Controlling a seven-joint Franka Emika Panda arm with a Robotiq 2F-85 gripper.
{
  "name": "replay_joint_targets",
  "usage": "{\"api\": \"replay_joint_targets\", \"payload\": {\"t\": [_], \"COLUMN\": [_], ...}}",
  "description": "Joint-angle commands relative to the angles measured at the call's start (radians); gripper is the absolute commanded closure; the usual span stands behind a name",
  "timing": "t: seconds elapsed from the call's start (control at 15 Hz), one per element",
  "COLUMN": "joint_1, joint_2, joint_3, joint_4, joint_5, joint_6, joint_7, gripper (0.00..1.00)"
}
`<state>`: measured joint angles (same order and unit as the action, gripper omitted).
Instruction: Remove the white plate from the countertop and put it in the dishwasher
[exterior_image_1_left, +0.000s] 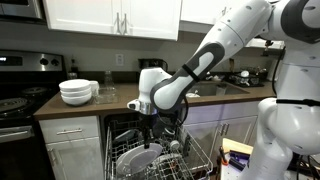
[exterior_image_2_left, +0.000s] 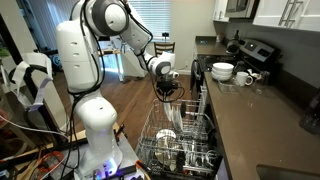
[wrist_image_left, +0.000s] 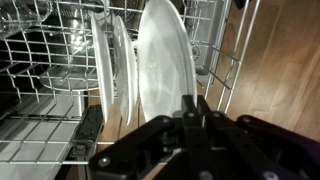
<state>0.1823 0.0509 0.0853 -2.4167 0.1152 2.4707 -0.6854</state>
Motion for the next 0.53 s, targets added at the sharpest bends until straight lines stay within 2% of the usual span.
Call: {"api": "replay_joint_targets", "payload": {"t": [0.0,0.47], "joint_1": [-0.035,-0.069], "joint_2": [0.045,0.118], "joint_3": [0.024,0.052], "joint_4": [0.042,0.085], "joint_5": [0.0,0.036], "joint_6": [0.022,0.031], "joint_7": [-0.05,-0.1], "gripper": [0.96,0.96]}}
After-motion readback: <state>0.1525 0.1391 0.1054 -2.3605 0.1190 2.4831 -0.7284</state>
